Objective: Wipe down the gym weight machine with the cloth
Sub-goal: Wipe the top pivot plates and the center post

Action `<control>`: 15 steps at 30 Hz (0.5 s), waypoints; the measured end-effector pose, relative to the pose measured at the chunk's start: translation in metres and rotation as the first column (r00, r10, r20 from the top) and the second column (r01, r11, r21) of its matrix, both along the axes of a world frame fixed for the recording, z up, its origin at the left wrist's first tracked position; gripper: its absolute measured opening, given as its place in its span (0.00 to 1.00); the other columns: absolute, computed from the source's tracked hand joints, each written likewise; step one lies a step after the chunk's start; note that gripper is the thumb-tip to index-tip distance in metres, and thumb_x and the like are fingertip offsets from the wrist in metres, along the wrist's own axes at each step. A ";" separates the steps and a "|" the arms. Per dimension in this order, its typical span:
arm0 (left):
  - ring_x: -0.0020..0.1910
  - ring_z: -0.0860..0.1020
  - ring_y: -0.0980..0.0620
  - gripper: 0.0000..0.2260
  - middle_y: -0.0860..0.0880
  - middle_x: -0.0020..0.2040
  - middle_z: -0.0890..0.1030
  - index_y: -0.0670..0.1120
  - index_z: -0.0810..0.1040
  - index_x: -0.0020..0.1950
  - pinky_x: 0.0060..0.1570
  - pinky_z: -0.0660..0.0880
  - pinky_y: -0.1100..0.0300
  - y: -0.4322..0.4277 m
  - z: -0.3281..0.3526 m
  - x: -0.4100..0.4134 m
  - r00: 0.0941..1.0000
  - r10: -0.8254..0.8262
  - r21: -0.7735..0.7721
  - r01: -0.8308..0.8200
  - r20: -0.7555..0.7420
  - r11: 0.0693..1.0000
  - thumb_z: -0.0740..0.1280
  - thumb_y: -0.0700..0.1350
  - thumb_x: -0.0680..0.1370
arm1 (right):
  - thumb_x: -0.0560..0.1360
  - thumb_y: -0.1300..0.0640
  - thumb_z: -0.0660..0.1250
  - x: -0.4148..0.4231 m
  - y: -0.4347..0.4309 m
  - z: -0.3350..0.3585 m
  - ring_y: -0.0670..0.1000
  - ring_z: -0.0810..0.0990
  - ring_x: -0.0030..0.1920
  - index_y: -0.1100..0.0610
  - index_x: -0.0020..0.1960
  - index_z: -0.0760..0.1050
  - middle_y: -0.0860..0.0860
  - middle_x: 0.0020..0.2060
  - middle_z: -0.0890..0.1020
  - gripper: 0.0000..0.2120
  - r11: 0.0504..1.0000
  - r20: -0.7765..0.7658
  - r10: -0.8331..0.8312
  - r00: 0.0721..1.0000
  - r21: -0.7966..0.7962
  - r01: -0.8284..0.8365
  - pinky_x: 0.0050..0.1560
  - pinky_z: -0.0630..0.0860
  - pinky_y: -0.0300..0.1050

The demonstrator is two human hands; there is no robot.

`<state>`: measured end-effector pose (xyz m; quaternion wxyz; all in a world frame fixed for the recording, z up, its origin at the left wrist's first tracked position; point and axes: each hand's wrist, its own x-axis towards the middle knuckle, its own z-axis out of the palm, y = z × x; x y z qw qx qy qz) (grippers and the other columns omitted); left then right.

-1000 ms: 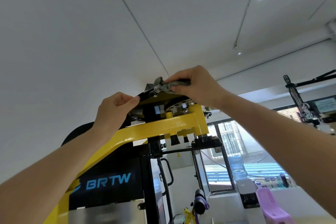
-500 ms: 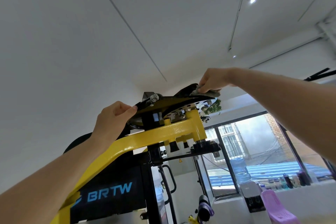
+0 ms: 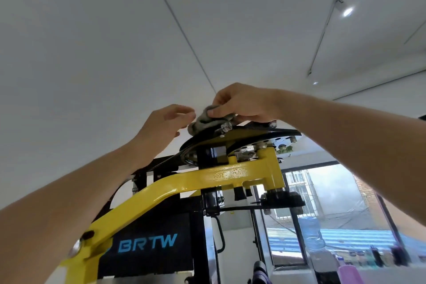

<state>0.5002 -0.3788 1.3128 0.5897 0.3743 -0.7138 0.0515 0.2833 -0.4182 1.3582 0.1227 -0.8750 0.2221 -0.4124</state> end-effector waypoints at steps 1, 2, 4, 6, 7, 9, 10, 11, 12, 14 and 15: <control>0.57 0.82 0.50 0.08 0.52 0.54 0.85 0.52 0.82 0.58 0.59 0.78 0.53 0.003 0.005 -0.002 0.997 -0.077 0.006 0.077 0.010 0.997 0.69 0.46 0.80 | 0.76 0.57 0.72 0.008 0.000 0.000 0.53 0.81 0.45 0.62 0.52 0.78 0.57 0.45 0.82 0.09 1.000 -0.011 -0.007 1.000 -0.019 0.006 0.46 0.79 0.44; 0.57 0.82 0.49 0.09 0.51 0.55 0.85 0.51 0.81 0.60 0.57 0.80 0.52 0.005 0.009 -0.003 0.990 -0.135 0.014 0.135 0.041 0.991 0.69 0.45 0.80 | 0.76 0.58 0.72 0.014 -0.001 0.000 0.53 0.82 0.45 0.63 0.52 0.79 0.57 0.44 0.83 0.09 0.999 -0.027 -0.005 1.000 -0.034 0.004 0.48 0.79 0.45; 0.55 0.83 0.48 0.10 0.50 0.55 0.85 0.51 0.80 0.60 0.54 0.81 0.50 0.003 0.014 0.000 0.976 -0.160 0.035 0.157 0.147 0.987 0.70 0.44 0.79 | 0.75 0.61 0.73 0.023 -0.002 -0.001 0.52 0.84 0.46 0.62 0.50 0.83 0.55 0.44 0.85 0.06 0.998 -0.066 -0.014 0.998 -0.061 0.010 0.52 0.79 0.46; 0.50 0.84 0.50 0.11 0.50 0.53 0.86 0.51 0.79 0.60 0.49 0.82 0.54 -0.005 0.014 0.006 0.966 -0.129 0.065 0.117 0.225 0.991 0.71 0.43 0.79 | 0.74 0.60 0.73 0.024 -0.003 0.000 0.50 0.83 0.47 0.57 0.47 0.85 0.51 0.42 0.86 0.03 0.991 -0.100 -0.090 0.991 -0.111 0.079 0.52 0.76 0.46; 0.47 0.84 0.50 0.10 0.50 0.52 0.86 0.51 0.79 0.58 0.48 0.81 0.55 -0.011 0.014 0.010 0.961 -0.110 0.071 0.095 0.253 0.993 0.72 0.43 0.79 | 0.74 0.58 0.73 0.022 -0.004 0.001 0.50 0.82 0.48 0.55 0.47 0.85 0.50 0.42 0.85 0.03 0.983 -0.110 -0.140 0.984 -0.138 0.125 0.52 0.76 0.48; 0.46 0.83 0.52 0.05 0.51 0.48 0.86 0.50 0.80 0.54 0.52 0.80 0.55 -0.023 0.014 0.018 0.950 -0.081 0.067 0.064 0.302 0.996 0.71 0.43 0.79 | 0.75 0.51 0.73 0.019 -0.005 0.002 0.52 0.81 0.51 0.54 0.49 0.84 0.50 0.44 0.85 0.07 0.968 -0.143 -0.218 0.965 -0.159 0.195 0.54 0.78 0.51; 0.46 0.83 0.53 0.04 0.52 0.46 0.85 0.49 0.81 0.53 0.53 0.80 0.56 -0.027 0.015 0.022 0.946 -0.085 0.071 0.066 0.314 0.995 0.71 0.43 0.79 | 0.74 0.48 0.73 0.019 -0.005 0.002 0.53 0.82 0.52 0.54 0.51 0.84 0.51 0.46 0.85 0.11 0.967 -0.163 -0.235 0.958 -0.144 0.212 0.56 0.78 0.53; 0.44 0.83 0.54 0.03 0.52 0.44 0.85 0.47 0.82 0.52 0.52 0.80 0.58 -0.031 0.017 0.027 0.944 -0.098 0.083 0.076 0.314 0.994 0.71 0.43 0.79 | 0.74 0.46 0.73 0.020 -0.005 0.001 0.54 0.83 0.52 0.54 0.52 0.83 0.52 0.47 0.85 0.14 0.968 -0.180 -0.239 0.954 -0.116 0.220 0.57 0.79 0.53; 0.43 0.83 0.56 0.03 0.52 0.42 0.85 0.46 0.82 0.52 0.49 0.80 0.62 -0.035 0.020 0.031 0.945 -0.109 0.097 0.083 0.309 0.992 0.71 0.42 0.79 | 0.73 0.44 0.73 0.022 -0.004 0.000 0.54 0.83 0.53 0.54 0.53 0.83 0.52 0.48 0.86 0.16 0.971 -0.197 -0.237 0.951 -0.092 0.223 0.57 0.79 0.53; 0.39 0.81 0.58 0.03 0.51 0.40 0.84 0.45 0.83 0.51 0.43 0.77 0.66 -0.044 0.027 0.043 0.945 -0.061 0.100 0.031 0.321 0.995 0.72 0.40 0.78 | 0.73 0.45 0.72 0.027 -0.003 -0.001 0.54 0.83 0.54 0.54 0.54 0.83 0.51 0.48 0.86 0.15 0.967 -0.212 -0.250 0.945 -0.101 0.233 0.59 0.77 0.54; 0.38 0.81 0.58 0.03 0.50 0.39 0.84 0.44 0.84 0.50 0.41 0.77 0.66 -0.050 0.031 0.049 0.942 -0.017 0.101 -0.018 0.335 0.995 0.72 0.39 0.78 | 0.74 0.47 0.72 0.029 -0.002 -0.001 0.54 0.82 0.54 0.54 0.54 0.82 0.51 0.48 0.85 0.14 0.965 -0.205 -0.254 0.945 -0.114 0.235 0.60 0.76 0.54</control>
